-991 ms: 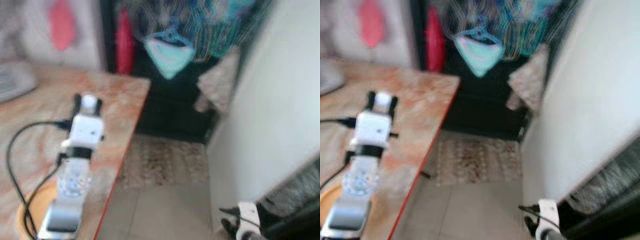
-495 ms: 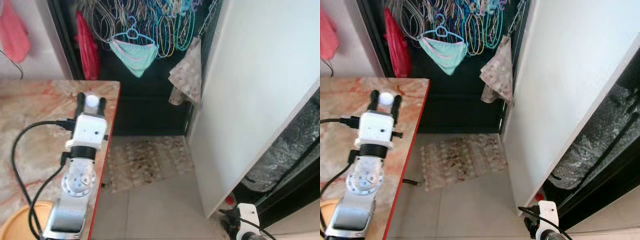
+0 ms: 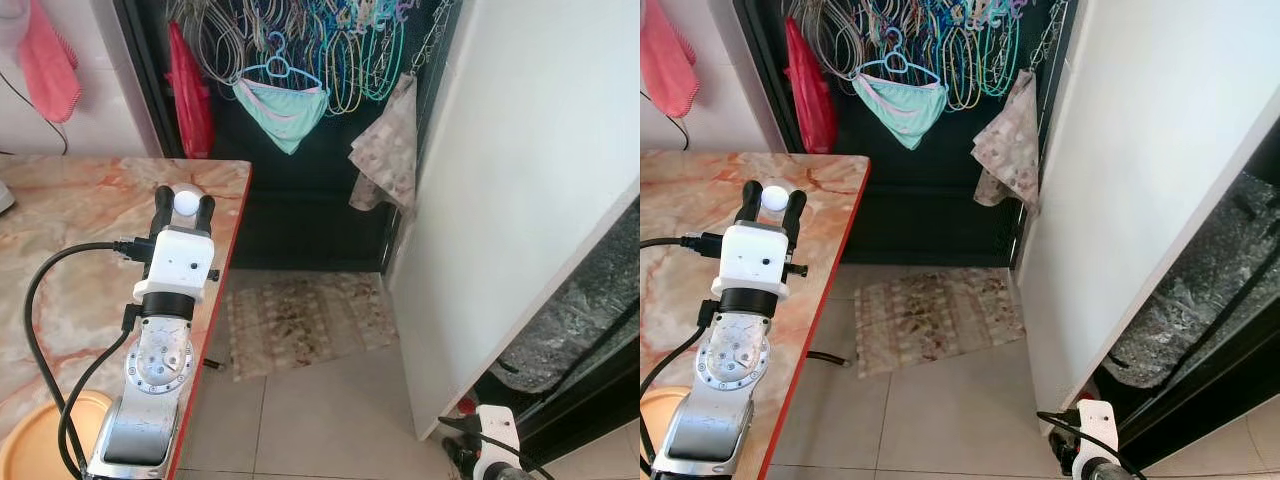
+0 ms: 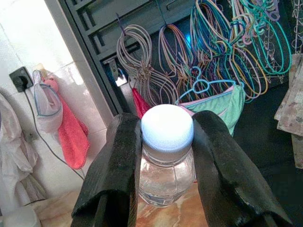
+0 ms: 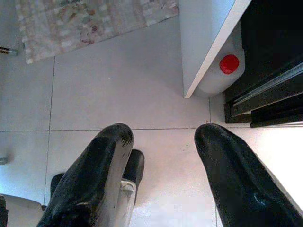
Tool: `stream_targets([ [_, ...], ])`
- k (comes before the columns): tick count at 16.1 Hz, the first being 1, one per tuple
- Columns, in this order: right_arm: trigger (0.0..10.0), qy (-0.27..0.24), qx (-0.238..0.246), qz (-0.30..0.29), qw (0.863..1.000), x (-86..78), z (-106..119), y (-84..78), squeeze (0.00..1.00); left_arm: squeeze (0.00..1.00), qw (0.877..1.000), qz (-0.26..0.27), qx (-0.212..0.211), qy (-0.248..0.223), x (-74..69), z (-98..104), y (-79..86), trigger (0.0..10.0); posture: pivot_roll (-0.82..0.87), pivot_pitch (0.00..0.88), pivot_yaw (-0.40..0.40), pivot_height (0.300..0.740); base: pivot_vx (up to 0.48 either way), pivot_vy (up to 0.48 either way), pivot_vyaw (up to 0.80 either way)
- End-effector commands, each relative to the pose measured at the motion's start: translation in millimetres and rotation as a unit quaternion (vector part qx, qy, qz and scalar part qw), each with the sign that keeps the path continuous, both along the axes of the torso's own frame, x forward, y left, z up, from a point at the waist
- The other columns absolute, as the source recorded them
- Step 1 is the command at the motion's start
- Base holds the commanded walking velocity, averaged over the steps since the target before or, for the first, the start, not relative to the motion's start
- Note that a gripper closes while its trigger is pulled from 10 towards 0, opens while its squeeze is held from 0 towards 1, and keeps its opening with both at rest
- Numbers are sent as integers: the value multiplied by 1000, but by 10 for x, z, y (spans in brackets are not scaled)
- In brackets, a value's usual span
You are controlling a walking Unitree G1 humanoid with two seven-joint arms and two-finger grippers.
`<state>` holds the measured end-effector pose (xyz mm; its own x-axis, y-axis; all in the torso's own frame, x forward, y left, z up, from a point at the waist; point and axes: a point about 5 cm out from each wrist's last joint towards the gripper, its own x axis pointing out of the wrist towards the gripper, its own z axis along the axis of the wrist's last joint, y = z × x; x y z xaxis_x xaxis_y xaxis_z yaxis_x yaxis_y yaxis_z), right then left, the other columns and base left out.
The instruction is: Restocking fridge
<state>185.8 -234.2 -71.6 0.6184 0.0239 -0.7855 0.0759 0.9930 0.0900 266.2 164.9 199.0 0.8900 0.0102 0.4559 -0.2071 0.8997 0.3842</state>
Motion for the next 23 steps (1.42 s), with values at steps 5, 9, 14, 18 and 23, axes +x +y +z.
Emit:
stream_targets([
  [5, 10000, 10, -10, 7, 1000, -2, 3, -31, 0, 0, 1000, -4, 8, -10, -4, 43, -7, 10000, 81, 19, -18, 740, 0, -276, -115],
  [9, 10000, 12, -10, 12, 1000, -1, 3, -26, 0, 0, 1000, -2, 4, -8, -5, 33, 3, 10000, 82, 18, -18, 740, 0, -201, -541],
  [14, 10000, 8, -8, 12, 1000, 7, 8, -26, 0, 0, 1000, -12, -2, 15, 11, -47, 9, 10000, 81, 19, -18, 740, 0, 0, 0],
  [18, 10000, 7, -5, 12, 1000, 7, 9, -24, 0, 0, 993, -1, -55, 100, 55, -355, 109, 10000, 83, 18, -19, 740, 0, 0, 0],
  [23, 10000, 7, -4, 17, 1000, 3, 5, -14, 0, 0, 941, 21, -139, 307, 9, -1296, 516, 10000, 88, 19, -23, 740, 0, 0, 0],
])
